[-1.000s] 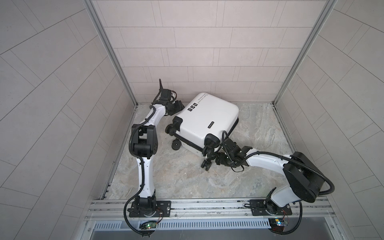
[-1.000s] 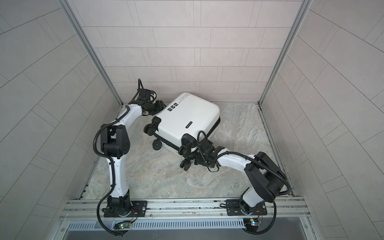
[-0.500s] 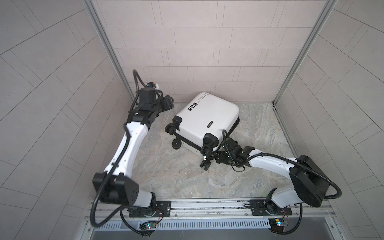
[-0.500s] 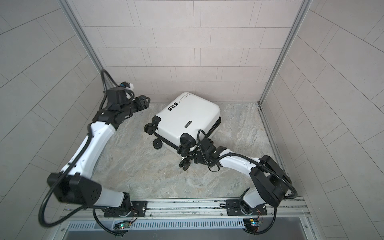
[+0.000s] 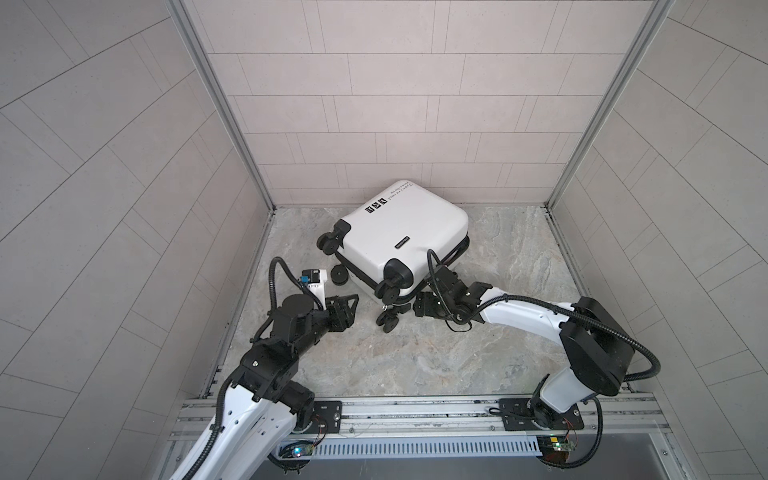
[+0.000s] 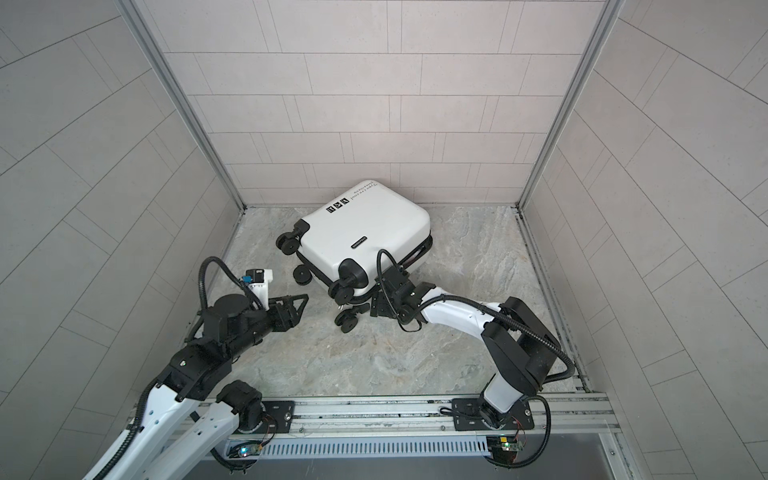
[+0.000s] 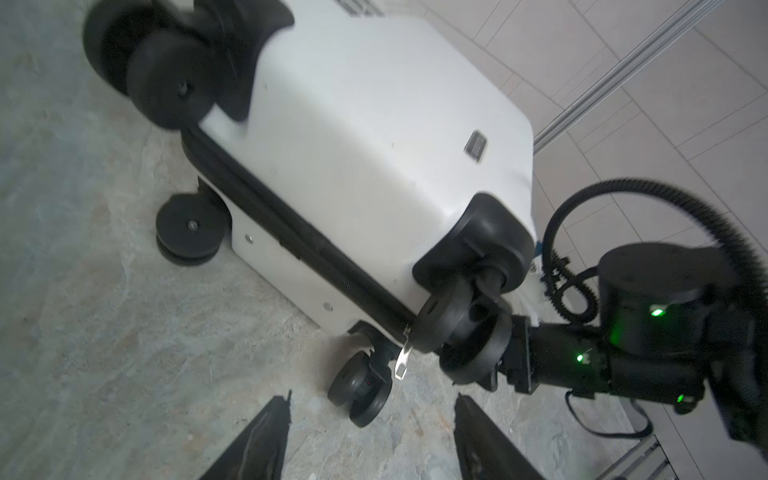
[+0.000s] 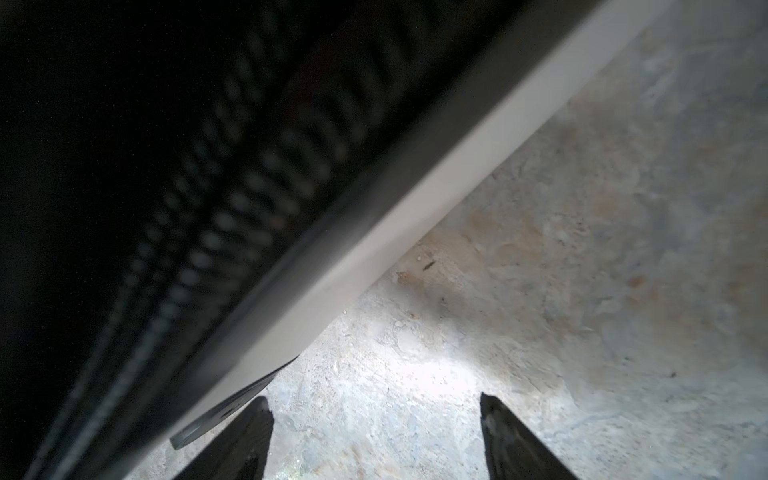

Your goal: Pack the luggage

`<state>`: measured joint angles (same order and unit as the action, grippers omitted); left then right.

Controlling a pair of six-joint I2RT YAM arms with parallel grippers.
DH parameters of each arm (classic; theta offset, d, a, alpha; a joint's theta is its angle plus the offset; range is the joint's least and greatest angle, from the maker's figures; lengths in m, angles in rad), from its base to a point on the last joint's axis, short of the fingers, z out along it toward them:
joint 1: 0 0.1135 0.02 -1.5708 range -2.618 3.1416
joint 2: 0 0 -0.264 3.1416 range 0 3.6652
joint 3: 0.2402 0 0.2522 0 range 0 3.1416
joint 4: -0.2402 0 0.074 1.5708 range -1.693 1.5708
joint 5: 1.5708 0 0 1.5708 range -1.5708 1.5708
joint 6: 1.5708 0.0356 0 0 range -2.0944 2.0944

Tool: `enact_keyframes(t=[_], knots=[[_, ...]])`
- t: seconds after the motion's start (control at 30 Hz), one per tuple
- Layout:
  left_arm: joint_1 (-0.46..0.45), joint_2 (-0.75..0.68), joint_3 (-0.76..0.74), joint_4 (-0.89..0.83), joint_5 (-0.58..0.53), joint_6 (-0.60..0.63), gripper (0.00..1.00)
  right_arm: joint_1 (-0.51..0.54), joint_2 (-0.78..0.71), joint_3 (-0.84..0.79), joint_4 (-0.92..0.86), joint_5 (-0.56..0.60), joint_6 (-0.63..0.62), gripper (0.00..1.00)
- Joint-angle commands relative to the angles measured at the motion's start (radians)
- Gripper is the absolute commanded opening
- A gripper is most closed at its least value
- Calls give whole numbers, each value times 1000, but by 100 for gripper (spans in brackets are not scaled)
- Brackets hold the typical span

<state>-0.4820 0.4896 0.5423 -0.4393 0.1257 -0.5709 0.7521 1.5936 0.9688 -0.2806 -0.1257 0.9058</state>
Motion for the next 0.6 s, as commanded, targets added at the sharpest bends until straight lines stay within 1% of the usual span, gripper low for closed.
enact_keyframes(t=[0.0,0.07,0.13,0.17,0.23,0.3,0.4,0.47,0.57], knots=[[-74,-45,-77,56,-37,-53,67,-8,-14,20,14,21,-39,81],[-111,-66,-126,73,-27,-31,69,-17,-34,11,0,29,-45,82],[-146,-63,-202,178,17,-41,75,-31,-57,-8,-6,32,-46,83],[-168,-38,-239,250,32,-50,75,-40,-69,-18,-7,32,-47,83],[-218,29,-275,306,-10,-52,75,-60,-93,-34,-11,31,-45,83],[-280,116,-291,374,-62,-20,75,-79,-117,-50,-14,31,-45,83],[-348,232,-301,468,-138,38,76,-108,-151,-69,-17,21,-47,83],[-362,295,-301,503,-159,60,77,-126,-170,-77,-24,14,-53,83],[-366,402,-323,619,-194,92,77,-153,-199,-89,-34,8,-62,84]])
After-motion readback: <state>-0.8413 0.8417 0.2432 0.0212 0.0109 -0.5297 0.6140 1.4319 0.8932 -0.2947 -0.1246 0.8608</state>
